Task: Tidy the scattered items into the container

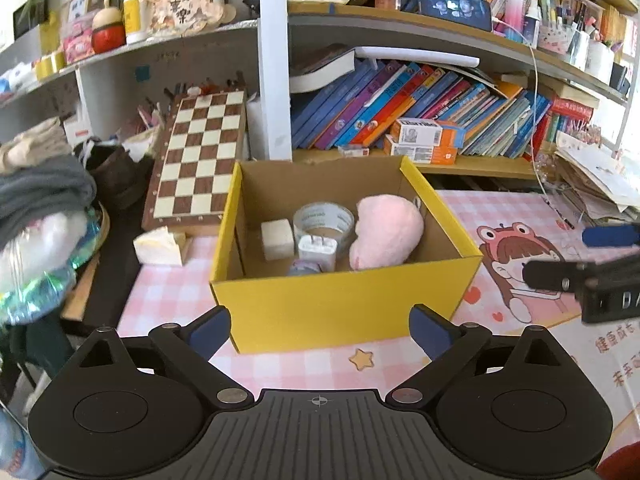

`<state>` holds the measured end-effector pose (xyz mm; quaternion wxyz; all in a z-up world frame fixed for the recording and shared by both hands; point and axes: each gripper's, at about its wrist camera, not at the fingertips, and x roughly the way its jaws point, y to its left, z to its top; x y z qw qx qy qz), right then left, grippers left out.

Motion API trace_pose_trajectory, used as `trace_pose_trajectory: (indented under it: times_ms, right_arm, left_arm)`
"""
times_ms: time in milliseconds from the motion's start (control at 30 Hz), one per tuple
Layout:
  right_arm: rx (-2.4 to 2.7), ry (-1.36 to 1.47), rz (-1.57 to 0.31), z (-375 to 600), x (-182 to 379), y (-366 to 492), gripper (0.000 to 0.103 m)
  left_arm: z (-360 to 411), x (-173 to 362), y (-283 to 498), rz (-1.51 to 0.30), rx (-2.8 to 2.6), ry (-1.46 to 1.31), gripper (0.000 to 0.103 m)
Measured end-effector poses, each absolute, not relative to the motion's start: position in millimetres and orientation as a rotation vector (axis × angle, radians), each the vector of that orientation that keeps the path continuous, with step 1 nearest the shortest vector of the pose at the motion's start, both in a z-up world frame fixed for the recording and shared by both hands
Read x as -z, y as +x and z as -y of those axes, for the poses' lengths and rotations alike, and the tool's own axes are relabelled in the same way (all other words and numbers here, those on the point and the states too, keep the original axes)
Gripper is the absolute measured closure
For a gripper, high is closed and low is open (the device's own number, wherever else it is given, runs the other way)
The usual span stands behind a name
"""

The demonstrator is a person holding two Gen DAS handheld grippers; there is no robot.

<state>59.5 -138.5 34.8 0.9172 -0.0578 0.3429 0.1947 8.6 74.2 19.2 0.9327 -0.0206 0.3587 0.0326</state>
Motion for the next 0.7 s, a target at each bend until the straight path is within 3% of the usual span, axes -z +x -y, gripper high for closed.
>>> trace_pose_trajectory:
  times_ms: [700]
  right_arm:
    - [-0.210,-0.149,-0.704,184,-15,34,0.000]
  left_arm:
    - [-6,-2,11,-0.789,0.005,0.027,0.005]
